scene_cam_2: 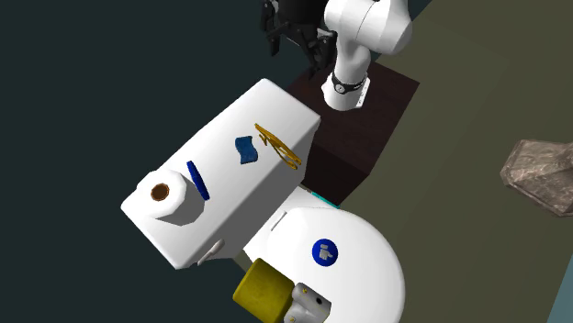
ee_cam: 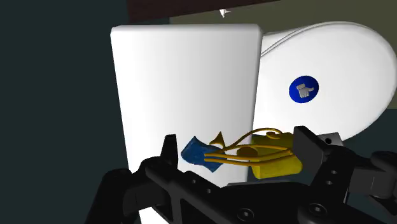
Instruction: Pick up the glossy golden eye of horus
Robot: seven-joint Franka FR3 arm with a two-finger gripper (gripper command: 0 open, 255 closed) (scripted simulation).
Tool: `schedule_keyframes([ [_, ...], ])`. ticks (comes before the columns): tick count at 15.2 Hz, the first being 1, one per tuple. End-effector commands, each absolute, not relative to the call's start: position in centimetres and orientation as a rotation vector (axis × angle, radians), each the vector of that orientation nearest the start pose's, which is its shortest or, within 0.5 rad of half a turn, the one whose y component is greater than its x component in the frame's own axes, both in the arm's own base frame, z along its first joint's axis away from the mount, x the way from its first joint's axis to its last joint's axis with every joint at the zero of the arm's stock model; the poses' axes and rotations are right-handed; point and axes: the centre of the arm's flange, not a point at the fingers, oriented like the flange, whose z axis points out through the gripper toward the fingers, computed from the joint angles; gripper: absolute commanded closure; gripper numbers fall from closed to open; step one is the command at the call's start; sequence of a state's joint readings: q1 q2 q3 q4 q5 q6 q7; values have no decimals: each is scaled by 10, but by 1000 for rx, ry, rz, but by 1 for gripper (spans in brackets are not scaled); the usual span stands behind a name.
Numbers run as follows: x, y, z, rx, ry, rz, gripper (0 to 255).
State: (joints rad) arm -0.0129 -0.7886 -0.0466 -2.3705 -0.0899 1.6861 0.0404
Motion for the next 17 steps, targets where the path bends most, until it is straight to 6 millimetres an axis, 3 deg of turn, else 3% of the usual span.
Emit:
schedule_keyframes([
  [1,317,-32,595,-3192,131,-165,0],
  [7,383,-46,549,-3008,-990,-113,0],
  [13,441,-15,500,-2445,-1962,-47,0],
  [14,446,-8,494,-2351,-2068,-38,0],
  [17,446,-8,478,-2351,-2068,-38,0],
])
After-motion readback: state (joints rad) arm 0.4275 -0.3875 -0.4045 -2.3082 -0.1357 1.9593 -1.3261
